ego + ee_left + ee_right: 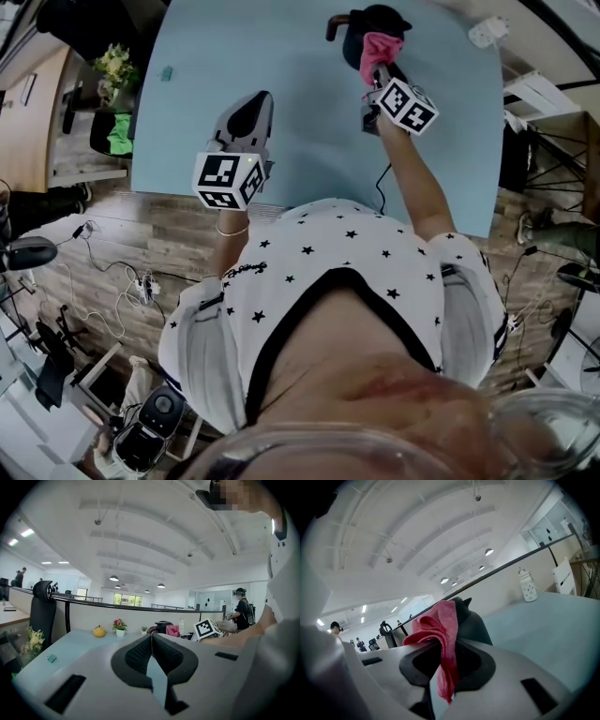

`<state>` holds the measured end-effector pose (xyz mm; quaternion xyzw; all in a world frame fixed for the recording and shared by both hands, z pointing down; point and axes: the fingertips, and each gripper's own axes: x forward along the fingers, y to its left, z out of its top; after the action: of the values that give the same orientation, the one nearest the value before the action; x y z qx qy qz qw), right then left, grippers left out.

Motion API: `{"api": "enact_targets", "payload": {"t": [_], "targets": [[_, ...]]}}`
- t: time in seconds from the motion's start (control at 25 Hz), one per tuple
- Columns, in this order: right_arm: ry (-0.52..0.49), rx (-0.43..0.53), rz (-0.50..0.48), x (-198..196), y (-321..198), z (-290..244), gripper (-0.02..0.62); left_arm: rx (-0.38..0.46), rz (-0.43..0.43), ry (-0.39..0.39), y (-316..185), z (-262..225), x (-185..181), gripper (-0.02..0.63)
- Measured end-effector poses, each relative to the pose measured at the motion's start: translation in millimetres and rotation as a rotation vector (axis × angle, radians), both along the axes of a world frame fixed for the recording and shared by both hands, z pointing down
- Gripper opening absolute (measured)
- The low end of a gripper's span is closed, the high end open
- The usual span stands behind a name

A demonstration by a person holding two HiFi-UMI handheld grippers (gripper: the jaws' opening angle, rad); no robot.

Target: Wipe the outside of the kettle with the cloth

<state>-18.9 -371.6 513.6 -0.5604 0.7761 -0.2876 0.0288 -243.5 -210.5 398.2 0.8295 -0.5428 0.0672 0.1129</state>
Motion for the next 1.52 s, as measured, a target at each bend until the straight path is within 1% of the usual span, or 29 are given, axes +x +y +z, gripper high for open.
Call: {"api": "enact_targets", "payload": {"t": [0.28, 0.76, 1.04, 1.52], "targets": [[0.010, -0.041, -0.021, -1.9, 5.2, 21.0, 0.067, -0.004, -0.017, -0.013, -0.3, -0.8, 3.2, 0.029], [-0.029, -0.192, -0.002, 4.3, 9.5, 68.5, 0.067, -0.021, -0.023, -0.016, -12.7, 2.9, 11.0, 0.029], [-0.010, -0.259, 0.001, 9.6, 9.6, 93.7, 0.067, -0.038, -0.017, -0.020, -20.1, 8.5, 14.5, 0.029], [0.037, -0.305, -0.017, 6.1, 7.5, 117.0, 0.067, -0.056, -0.018, -0.022, -26.1, 15.1, 14.7, 0.029]]}}
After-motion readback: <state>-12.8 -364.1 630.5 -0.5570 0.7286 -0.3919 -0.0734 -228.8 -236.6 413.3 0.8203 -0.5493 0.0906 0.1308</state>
